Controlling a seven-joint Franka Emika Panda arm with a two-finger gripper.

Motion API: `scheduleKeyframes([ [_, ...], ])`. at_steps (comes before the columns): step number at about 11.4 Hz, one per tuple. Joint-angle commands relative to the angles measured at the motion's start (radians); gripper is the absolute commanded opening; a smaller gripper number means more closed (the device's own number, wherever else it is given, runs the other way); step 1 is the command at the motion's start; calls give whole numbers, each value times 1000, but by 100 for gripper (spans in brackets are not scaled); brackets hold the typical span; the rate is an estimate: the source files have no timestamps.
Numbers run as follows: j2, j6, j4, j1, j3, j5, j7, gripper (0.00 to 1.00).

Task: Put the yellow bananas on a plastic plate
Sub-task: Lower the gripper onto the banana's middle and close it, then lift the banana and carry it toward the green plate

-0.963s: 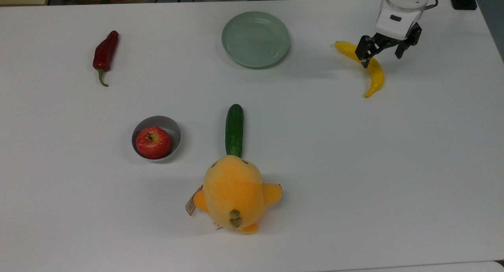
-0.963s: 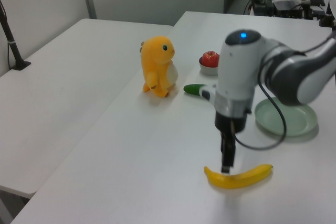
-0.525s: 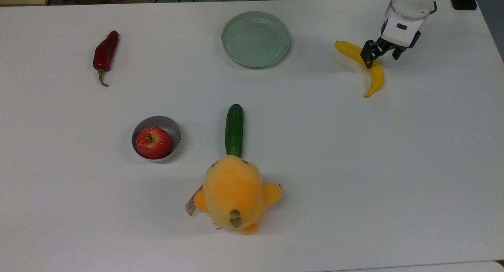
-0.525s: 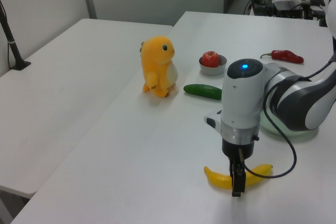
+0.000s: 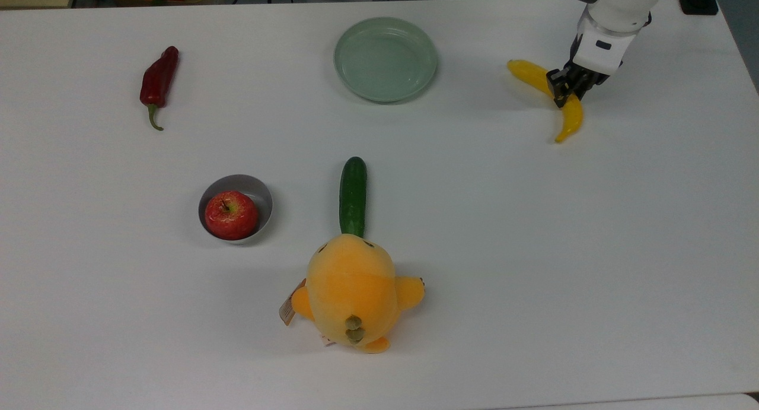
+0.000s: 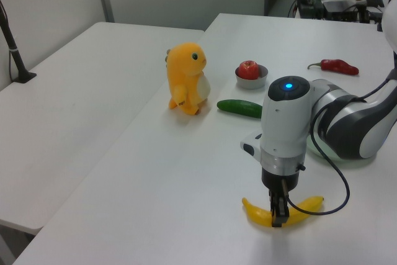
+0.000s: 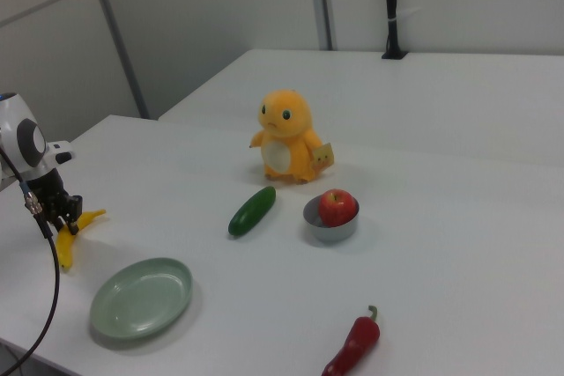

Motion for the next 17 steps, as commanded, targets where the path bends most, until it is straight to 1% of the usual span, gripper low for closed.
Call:
scheduleKeyframes([
  [1,-5,-20,-4,-1,5,-52,17,22],
  [3,-27,-26,-3,-8,5,-54,21,22],
  [5,-92,-40,-24,-32,5,-52,20,23],
  [8,-265,-67,-157,-81,2,-46,-8,23],
  [10,-388,-173,-240,-112,-1,-35,-83,23],
  [12,-465,-286,-295,-142,-8,-23,-126,23],
  [14,-523,-324,-381,-158,-40,-18,-193,23],
  [15,-551,-319,-432,-158,-71,-18,-227,23],
  [17,-567,-313,-502,-162,-123,-18,-294,23],
])
